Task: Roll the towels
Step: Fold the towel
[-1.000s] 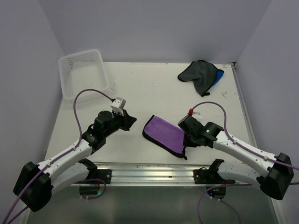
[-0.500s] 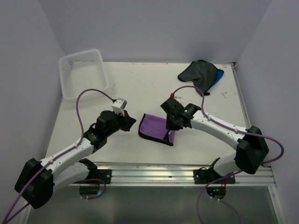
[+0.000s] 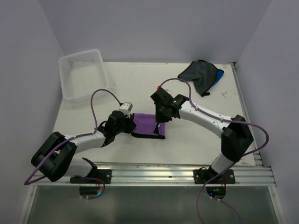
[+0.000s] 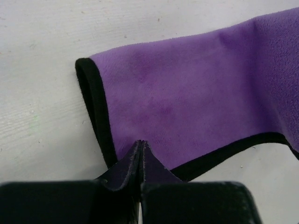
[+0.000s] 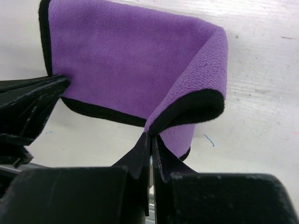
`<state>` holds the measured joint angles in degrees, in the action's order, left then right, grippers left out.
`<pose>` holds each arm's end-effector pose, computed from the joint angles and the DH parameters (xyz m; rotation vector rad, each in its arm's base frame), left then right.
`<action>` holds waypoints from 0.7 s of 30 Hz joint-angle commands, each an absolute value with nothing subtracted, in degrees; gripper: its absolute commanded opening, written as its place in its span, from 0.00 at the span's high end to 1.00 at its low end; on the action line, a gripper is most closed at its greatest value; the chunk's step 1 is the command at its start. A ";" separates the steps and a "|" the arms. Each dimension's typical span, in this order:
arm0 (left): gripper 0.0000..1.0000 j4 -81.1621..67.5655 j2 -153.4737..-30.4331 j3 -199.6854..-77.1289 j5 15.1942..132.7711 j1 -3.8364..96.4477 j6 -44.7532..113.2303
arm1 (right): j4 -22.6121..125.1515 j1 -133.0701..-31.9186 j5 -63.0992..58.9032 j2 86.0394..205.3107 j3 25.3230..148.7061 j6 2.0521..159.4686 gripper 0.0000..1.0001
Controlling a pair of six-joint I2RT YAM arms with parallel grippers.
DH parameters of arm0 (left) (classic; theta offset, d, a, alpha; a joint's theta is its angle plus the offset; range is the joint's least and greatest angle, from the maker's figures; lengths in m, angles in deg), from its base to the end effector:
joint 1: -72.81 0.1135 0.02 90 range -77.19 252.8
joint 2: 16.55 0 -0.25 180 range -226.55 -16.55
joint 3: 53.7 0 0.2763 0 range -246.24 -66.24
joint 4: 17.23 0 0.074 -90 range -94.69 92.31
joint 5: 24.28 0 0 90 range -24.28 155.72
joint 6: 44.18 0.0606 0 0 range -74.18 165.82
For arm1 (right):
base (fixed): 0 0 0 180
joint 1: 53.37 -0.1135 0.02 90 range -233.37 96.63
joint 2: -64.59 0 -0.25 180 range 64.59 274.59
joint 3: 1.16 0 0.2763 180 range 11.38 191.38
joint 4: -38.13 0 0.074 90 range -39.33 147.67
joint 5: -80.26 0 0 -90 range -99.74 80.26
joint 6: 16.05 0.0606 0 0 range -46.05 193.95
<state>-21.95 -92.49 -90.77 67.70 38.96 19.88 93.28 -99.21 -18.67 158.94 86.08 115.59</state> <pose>0.2361 -0.1609 0.1071 0.1747 2.2299 -0.6244 0.2683 0.2628 0.2101 -0.0464 2.6701 0.3052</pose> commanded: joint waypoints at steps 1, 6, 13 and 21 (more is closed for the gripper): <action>1.00 -27.63 -94.68 -91.72 65.98 38.79 20.94 | 91.72 -99.16 -16.51 160.30 90.30 112.62 1.00; 1.00 -28.33 -97.14 -91.11 63.88 38.97 21.30 | 88.92 -99.25 -12.83 162.68 91.71 111.12 1.00; 1.00 -29.30 -97.93 -89.62 63.79 39.41 21.03 | 86.01 -101.09 -10.00 167.51 95.75 109.45 1.00; 1.00 -30.18 -99.51 -88.83 64.14 39.93 20.86 | 78.63 -101.88 -5.79 169.01 96.11 110.42 1.00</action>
<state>-26.80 -98.78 -89.77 65.03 39.42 20.04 84.39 -101.77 -9.47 169.26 94.67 110.89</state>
